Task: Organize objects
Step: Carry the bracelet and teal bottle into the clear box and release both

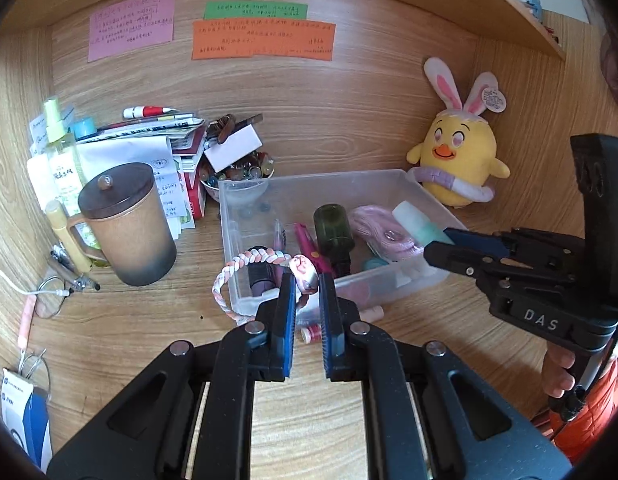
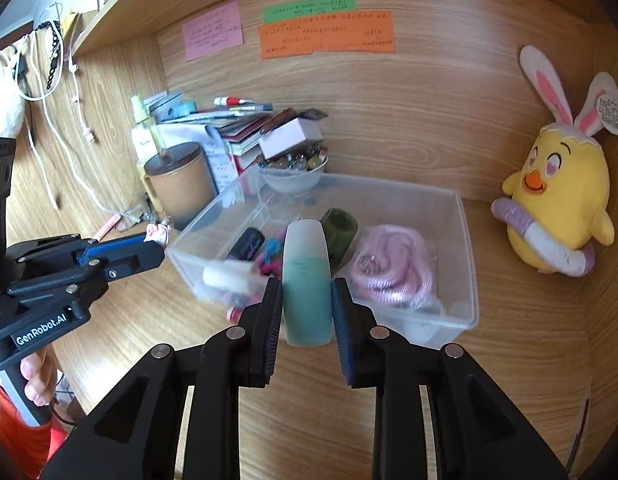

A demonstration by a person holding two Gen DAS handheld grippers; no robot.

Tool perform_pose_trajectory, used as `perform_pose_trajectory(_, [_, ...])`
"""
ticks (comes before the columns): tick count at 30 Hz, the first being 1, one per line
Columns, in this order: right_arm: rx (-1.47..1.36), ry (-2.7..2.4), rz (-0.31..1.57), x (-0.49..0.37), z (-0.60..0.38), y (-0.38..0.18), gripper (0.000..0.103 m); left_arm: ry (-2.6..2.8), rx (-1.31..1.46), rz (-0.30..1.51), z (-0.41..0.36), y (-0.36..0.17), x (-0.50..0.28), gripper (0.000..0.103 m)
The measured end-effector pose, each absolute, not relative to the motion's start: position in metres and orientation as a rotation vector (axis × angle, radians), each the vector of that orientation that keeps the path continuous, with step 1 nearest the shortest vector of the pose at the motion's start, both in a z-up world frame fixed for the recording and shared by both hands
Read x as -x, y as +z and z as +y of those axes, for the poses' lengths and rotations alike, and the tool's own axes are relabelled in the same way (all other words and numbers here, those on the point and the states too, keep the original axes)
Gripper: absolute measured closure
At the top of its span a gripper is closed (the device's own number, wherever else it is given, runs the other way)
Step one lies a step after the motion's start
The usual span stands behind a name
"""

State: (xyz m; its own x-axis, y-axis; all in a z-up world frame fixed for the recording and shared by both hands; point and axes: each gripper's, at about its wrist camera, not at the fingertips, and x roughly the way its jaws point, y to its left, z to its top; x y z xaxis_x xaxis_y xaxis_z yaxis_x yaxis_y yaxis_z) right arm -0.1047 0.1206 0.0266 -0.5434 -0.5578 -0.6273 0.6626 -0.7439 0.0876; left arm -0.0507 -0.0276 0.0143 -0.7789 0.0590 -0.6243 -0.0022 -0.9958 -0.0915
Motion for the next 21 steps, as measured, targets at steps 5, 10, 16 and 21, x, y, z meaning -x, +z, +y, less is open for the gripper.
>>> perform_pose_trajectory(5, [-0.877,-2.291,0.224,0.126,0.109,0.021,0.081,2.901,1.086,-0.136,-0.032,0.007,0.074,0.093])
perform_pose_trajectory(10, [-0.939,-2.283,0.246,0.146,0.095,0.006,0.081,2.867,1.109,-0.123,-0.028,0.003,0.092,0.093])
perform_pose_trajectory(16, [-0.969,-2.268,0.263,0.155,0.087,-0.005,0.081,2.835,1.134,-0.124,-0.024,0.002,0.110,0.093])
perform_pose_trajectory(21, [-0.988,-2.251,0.255,0.159,0.088,-0.008,0.080,2.811,1.161,-0.137,-0.020,0.001,0.120,0.093])
